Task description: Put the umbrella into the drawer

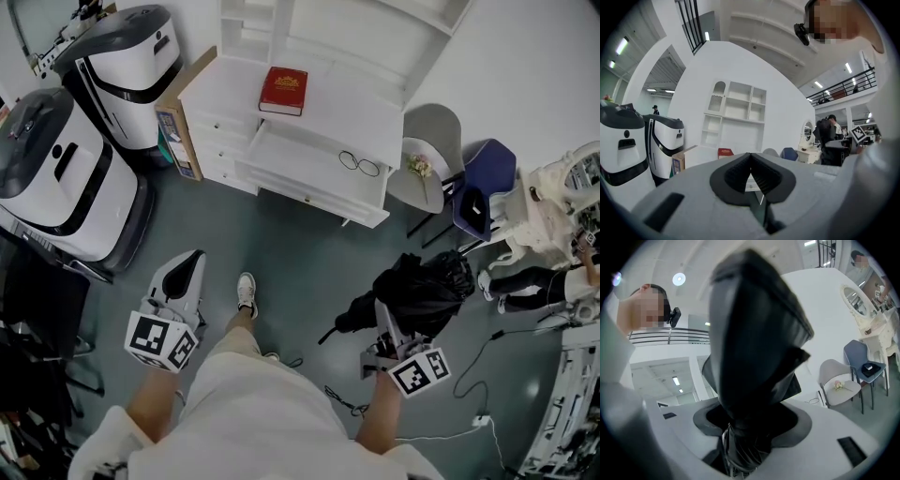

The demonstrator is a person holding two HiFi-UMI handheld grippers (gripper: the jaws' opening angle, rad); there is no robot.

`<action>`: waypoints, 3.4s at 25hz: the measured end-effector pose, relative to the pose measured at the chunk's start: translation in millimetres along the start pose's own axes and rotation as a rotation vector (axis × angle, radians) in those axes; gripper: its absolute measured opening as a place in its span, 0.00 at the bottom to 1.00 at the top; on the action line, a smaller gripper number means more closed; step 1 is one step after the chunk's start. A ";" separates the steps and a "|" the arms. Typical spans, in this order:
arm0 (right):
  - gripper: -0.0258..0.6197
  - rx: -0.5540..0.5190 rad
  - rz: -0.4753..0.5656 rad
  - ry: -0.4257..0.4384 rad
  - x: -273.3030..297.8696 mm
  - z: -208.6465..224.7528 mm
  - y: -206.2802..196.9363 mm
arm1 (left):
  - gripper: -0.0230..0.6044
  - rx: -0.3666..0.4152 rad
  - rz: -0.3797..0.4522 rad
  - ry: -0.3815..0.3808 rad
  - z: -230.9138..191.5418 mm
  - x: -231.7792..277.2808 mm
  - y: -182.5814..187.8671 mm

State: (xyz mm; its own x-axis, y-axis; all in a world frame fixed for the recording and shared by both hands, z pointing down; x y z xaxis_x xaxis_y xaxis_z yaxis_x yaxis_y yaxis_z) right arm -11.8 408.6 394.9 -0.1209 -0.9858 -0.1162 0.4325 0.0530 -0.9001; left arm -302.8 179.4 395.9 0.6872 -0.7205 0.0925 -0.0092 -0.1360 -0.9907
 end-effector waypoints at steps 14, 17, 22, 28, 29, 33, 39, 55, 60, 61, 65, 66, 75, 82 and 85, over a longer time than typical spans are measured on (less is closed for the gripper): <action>0.42 0.056 -0.002 -0.064 176.1 125.5 50.9 | 0.06 -0.025 -0.072 -0.101 -40.9 243.4 13.5; 0.42 0.081 -0.004 -0.052 217.3 140.7 57.5 | 0.06 -0.047 -0.078 -0.112 -57.6 287.0 19.0; 0.42 0.084 -0.045 -0.066 254.8 157.6 59.0 | 0.06 -0.053 -0.093 -0.148 -63.6 338.2 20.6; 0.42 0.087 -0.074 -0.063 269.0 183.5 67.3 | 0.06 -0.065 -0.107 -0.177 -44.3 378.6 21.6; 0.42 0.089 -0.079 -0.057 270.4 189.9 70.0 | 0.06 -0.061 -0.107 -0.177 -39.2 383.7 22.6; 0.42 0.065 -0.112 -0.007 281.7 219.0 85.1 | 0.06 -0.047 -0.086 -0.140 -23.6 407.0 33.2; 0.42 0.024 -0.143 0.075 299.4 268.1 110.5 | 0.06 -0.014 -0.021 -0.068 4.2 429.6 58.6; 0.42 -0.023 -0.404 0.156 337.5 336.1 58.6 | 0.06 -0.017 -0.089 0.074 21.8 434.0 31.8; 0.42 -0.018 -0.530 0.191 351.0 345.0 28.0 | 0.06 -0.026 -0.097 0.076 22.6 432.1 24.5; 0.42 -0.036 -0.563 0.191 354.1 347.1 21.0 | 0.06 -0.028 -0.099 0.077 22.6 432.4 23.3; 0.42 -0.143 -0.703 0.198 364.7 352.7 -7.0 | 0.06 -0.034 -0.105 0.080 23.7 431.9 21.1; 0.42 -0.157 -0.732 0.209 368.2 353.5 -14.1 | 0.06 -0.033 -0.106 0.083 22.8 431.8 20.9; 0.42 -0.193 -0.906 0.296 397.3 366.4 -71.2 | 0.06 -0.032 -0.116 0.155 11.6 419.2 20.2; 0.42 -0.355 -1.074 0.351 402.7 370.3 -109.0 | 0.06 -0.043 -0.127 0.231 2.7 408.4 18.5; 0.42 -0.355 -1.117 0.386 403.4 374.1 -125.9 | 0.06 -0.042 -0.127 0.257 2.5 403.8 17.2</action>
State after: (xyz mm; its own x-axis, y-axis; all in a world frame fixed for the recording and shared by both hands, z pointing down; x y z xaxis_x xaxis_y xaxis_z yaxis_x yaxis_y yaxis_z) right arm 219.2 -55.2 618.4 -0.5501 -0.4101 0.7275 -0.3364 -0.6885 -0.6425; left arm -23.6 -112.2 415.9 0.4779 -0.8442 0.2429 0.0313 -0.2600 -0.9651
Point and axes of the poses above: the fingertips, and each gripper's own axes: x forward along the fingers, z to its right, y out of its top, the point moved 3 cm from there along -x, backward along the fingers, and after that the axes turned 15 degrees about y, right-handed, at the moved point
